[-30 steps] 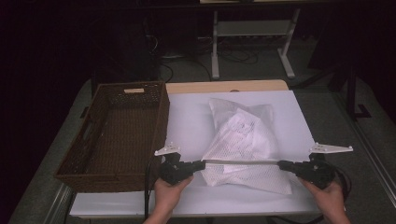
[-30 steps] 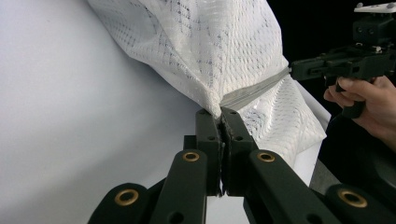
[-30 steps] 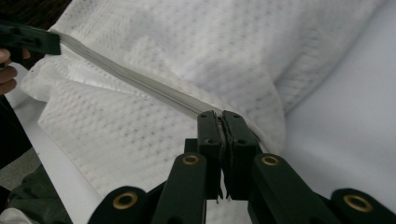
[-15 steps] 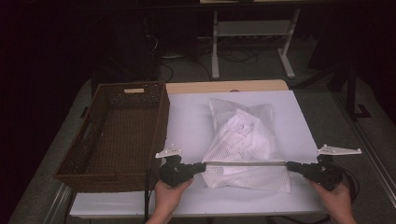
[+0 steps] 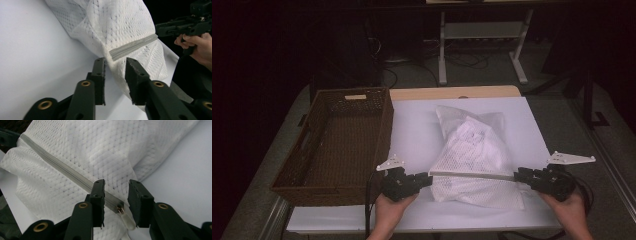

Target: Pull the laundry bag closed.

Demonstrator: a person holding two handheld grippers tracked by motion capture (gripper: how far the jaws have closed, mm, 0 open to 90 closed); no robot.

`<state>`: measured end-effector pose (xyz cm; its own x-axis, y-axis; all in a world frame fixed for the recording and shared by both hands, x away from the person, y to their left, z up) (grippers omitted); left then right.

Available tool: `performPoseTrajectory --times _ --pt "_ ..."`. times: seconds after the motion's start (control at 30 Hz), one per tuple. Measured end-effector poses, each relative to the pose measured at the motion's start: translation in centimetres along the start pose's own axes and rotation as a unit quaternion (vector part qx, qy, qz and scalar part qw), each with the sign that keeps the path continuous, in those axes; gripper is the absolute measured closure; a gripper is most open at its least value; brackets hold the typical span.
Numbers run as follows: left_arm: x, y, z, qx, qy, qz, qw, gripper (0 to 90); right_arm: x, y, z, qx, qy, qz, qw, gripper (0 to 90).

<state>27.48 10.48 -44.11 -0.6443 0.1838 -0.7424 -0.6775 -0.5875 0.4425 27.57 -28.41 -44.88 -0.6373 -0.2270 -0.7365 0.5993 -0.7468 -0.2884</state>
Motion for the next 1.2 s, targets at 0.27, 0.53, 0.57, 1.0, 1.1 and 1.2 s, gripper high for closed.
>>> performPoseTrajectory --times 0.27,0.53,0.57,1.0,1.1,1.2 --pt "-0.4 -0.3 0.0 -0.022 0.004 -0.023 0.9995 52.1 -1.4 -0.6 -0.9 0.005 -0.001 0.037 0.9993 52.0" --pt "0.1 -0.5 -0.4 -0.045 -0.004 -0.042 0.9981 37.5 -2.2 -0.6 -1.5 0.018 -0.003 0.050 0.9986 43.3" --pt "0.1 -0.4 -0.3 -0.046 -0.002 -0.047 0.9978 37.0 -2.2 -0.6 -1.6 0.020 -0.004 0.051 0.9985 42.1" --pt "0.9 -0.6 0.0 -0.061 -0.002 -0.060 0.9963 27.2 -1.8 -1.1 -1.4 0.033 0.008 0.072 0.9968 32.1" --pt "1.1 -0.6 0.0 -0.063 -0.003 -0.064 0.9960 26.9 -1.5 -1.3 -1.3 0.032 0.008 0.076 0.9965 29.6" --pt "1.1 -0.7 0.1 -0.065 -0.001 -0.066 0.9957 26.9 -1.2 -1.5 -1.1 0.032 0.008 0.082 0.9961 28.7"
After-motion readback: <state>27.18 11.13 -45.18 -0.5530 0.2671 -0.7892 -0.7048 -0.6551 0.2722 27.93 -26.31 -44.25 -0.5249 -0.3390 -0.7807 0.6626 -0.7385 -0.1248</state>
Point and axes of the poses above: each handheld gripper's, and its own axes: z roughly backward along the jaws, x roughly out of its underside, y roughly to its right, the point moved 4 cm from there along -z, roughly forward along the jaws, and after that the axes turned 4 degrees about -y, right-handed, at the moved point
